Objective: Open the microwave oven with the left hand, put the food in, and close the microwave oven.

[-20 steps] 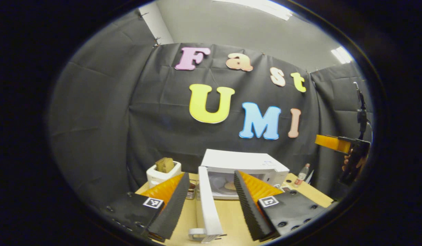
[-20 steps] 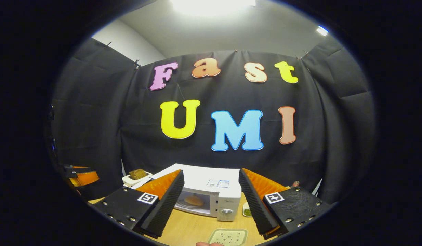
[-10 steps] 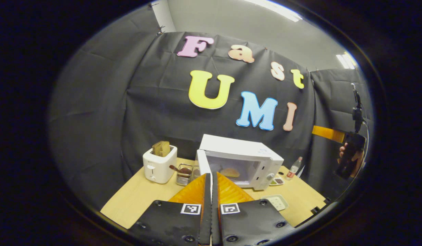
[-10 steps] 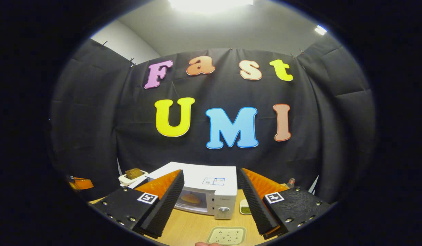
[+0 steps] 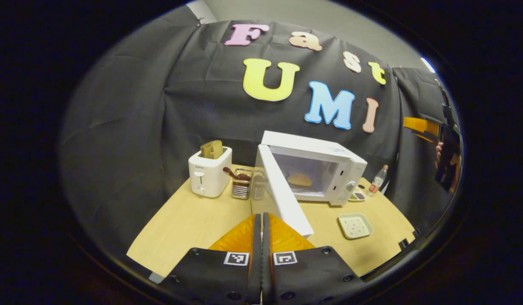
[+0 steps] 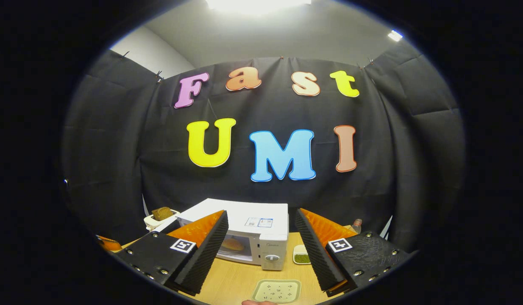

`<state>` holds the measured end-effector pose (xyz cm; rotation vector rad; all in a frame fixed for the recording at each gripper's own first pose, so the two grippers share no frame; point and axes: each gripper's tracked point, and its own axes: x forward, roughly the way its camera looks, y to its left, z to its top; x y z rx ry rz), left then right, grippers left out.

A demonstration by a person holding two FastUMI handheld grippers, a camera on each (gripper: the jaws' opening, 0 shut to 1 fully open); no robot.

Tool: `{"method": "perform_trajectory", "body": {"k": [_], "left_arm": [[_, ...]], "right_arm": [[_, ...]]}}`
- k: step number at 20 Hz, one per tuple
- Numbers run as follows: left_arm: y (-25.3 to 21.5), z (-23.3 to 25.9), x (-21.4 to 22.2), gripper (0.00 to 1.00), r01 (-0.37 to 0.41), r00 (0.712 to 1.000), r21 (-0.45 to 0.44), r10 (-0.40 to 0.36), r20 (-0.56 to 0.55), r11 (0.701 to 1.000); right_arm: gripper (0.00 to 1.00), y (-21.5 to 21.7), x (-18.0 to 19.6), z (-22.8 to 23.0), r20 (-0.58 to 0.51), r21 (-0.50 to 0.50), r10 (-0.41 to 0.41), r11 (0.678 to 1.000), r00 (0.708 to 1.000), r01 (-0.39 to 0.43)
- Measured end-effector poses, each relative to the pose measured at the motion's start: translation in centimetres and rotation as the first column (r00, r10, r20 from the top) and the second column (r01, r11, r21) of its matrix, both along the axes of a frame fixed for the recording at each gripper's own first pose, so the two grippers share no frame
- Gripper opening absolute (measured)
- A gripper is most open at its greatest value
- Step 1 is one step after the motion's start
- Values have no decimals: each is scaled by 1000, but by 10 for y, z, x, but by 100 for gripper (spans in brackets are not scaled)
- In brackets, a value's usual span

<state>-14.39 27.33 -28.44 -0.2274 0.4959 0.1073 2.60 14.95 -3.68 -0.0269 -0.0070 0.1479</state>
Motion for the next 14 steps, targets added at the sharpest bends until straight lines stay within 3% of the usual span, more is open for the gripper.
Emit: {"method": "perform_trajectory", "body": {"k": [7, 14], "left_arm": [[-40, -6, 6, 7, 20, 1000, -56, -21, -13, 998], [-93, -5, 35, 7, 123, 991, -51, -125, -44, 991]], "right_arm": [[98, -33, 2, -14, -44, 29, -33, 999, 999, 34], [99, -59, 5, 0, -29, 111, -73, 991, 997, 76]]}}
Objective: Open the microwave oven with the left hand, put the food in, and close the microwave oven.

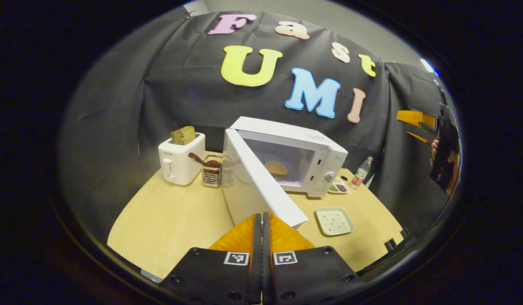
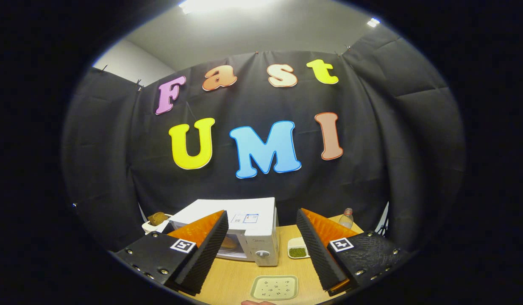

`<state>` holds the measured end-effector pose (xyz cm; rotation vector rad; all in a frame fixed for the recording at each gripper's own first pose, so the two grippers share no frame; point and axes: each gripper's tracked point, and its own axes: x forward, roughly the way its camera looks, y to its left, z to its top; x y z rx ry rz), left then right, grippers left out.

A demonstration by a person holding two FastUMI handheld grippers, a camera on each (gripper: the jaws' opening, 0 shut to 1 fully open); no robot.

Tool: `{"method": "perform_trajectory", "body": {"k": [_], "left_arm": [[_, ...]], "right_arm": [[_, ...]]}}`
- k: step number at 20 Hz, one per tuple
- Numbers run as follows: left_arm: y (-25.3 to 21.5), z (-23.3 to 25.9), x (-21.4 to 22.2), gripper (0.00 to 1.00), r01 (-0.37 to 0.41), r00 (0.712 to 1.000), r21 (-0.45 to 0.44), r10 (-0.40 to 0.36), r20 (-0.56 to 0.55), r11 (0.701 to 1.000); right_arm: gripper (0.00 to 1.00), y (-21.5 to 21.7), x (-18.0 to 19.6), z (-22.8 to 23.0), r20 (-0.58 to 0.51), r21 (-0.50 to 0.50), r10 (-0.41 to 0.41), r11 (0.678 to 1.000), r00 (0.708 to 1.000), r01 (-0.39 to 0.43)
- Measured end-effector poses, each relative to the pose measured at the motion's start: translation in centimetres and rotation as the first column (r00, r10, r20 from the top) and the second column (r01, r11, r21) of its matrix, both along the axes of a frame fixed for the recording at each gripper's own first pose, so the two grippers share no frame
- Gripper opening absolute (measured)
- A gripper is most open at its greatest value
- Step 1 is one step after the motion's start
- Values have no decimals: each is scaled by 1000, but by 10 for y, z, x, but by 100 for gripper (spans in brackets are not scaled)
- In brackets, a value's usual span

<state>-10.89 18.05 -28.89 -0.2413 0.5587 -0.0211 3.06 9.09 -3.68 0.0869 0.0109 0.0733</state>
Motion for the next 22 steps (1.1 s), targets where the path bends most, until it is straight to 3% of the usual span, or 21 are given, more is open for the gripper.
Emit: {"method": "perform_trajectory", "body": {"k": [4, 10, 16, 22], "left_arm": [[-27, -1, 25, 7, 38, 999, 12, -38, 1, 999], [-75, -4, 66, 7, 131, 991, 19, -131, 4, 991], [-113, -3, 101, 7, 241, 970, 44, -241, 1, 970], [-145, -2, 134, 7, 276, 961, 12, -276, 21, 961]], "right_arm": [[99, -29, 2, 12, 43, -6, -69, 998, 997, 69], [99, -52, 10, 10, 34, -48, -70, 996, 997, 72], [99, -76, 16, 6, 34, -69, -125, 990, 992, 127], [99, -96, 16, 4, 40, -56, -169, 984, 985, 171]]}}
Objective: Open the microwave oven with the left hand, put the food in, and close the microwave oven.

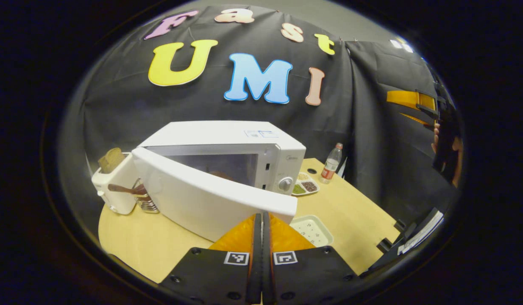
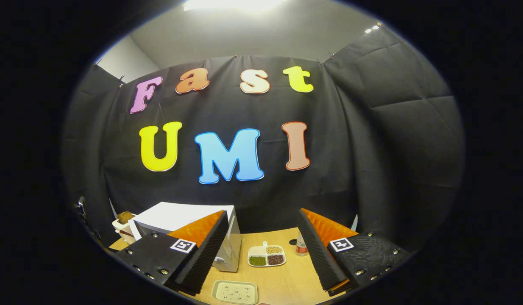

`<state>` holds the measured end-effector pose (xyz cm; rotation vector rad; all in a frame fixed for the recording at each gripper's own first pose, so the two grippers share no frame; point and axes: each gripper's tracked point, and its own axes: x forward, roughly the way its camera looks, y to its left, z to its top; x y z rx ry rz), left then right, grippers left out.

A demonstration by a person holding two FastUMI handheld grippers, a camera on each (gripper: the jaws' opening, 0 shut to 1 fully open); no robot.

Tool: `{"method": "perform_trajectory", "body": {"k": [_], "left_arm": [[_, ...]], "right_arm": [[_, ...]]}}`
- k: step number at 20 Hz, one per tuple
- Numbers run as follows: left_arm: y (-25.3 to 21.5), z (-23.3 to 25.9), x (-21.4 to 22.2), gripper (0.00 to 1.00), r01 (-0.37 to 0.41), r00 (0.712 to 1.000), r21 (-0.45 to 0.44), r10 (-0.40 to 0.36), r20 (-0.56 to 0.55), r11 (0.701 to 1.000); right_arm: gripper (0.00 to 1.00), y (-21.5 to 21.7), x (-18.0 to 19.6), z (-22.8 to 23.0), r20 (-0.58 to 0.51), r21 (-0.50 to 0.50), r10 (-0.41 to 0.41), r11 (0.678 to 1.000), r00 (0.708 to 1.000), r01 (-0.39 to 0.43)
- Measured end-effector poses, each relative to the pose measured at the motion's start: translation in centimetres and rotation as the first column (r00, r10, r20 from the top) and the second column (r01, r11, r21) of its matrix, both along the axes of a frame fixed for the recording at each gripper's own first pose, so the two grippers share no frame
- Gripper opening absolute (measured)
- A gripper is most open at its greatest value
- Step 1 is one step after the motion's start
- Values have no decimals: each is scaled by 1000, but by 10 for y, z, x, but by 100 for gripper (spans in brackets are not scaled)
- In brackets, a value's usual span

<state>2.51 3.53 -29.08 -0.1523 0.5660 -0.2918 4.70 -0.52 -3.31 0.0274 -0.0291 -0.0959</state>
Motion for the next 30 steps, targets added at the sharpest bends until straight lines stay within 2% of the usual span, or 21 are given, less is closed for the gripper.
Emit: {"method": "perform_trajectory", "body": {"k": [7, 17, 30], "left_arm": [[-29, 4, 34, 7, 51, 998, 19, -51, 25, 999], [-35, -7, 72, 7, 43, 999, 41, -44, 25, 998], [-48, -14, 125, 7, 21, 999, 21, -22, 23, 1000]], "right_arm": [[99, -18, -1, 1, 0, -22, -22, 1000, 1000, 22], [99, -38, -5, -2, 0, -23, -66, 998, 998, 66], [99, -32, 5, -6, -18, -37, -40, 999, 999, 39]]}}
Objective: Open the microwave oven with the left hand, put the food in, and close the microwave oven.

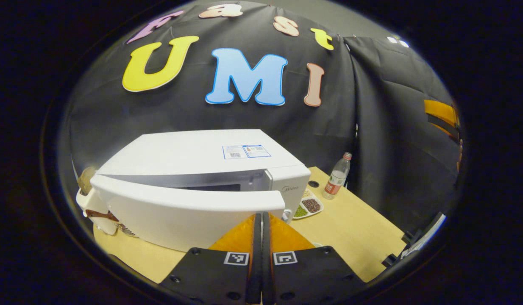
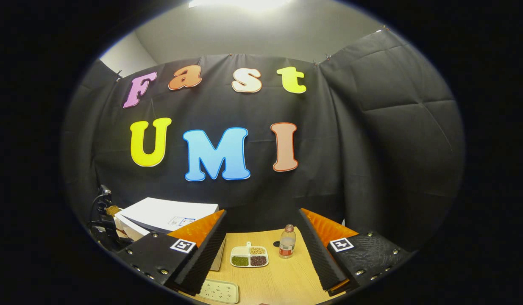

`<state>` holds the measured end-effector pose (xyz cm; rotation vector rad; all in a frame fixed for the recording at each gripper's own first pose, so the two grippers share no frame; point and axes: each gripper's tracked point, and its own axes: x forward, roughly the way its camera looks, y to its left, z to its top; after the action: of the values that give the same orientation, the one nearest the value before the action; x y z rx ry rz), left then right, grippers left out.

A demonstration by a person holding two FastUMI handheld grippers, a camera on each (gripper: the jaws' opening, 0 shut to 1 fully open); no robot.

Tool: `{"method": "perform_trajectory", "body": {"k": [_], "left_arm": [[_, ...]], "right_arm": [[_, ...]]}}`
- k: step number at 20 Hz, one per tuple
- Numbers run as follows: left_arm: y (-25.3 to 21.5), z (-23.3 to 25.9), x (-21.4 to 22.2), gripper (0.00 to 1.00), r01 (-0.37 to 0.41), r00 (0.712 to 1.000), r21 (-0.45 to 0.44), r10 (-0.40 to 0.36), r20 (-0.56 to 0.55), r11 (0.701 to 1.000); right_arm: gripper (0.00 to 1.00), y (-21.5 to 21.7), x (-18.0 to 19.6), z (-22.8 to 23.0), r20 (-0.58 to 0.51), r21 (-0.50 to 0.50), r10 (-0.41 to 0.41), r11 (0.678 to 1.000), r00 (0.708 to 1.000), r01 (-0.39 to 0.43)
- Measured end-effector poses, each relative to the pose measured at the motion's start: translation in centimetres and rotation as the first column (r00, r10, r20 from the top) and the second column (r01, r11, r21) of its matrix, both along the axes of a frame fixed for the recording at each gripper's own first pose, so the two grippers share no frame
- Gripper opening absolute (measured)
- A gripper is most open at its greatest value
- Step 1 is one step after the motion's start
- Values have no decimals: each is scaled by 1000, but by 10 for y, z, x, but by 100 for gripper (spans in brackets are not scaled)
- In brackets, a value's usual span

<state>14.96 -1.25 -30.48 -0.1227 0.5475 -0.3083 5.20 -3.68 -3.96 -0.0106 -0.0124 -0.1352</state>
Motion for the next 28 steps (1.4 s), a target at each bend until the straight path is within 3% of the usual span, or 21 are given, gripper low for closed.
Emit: {"method": "perform_trajectory", "body": {"k": [12, 28], "left_arm": [[-5, -4, 35, 7, -27, 1000, 15, 27, -10, 1000], [-5, -5, 40, 7, -30, 999, 84, 31, -14, 996]], "right_arm": [[99, -11, 15, -6, -27, -6, -12, 1000, 1000, 12], [99, -9, 21, -14, -50, 2, 10, 1000, 999, -10]]}}
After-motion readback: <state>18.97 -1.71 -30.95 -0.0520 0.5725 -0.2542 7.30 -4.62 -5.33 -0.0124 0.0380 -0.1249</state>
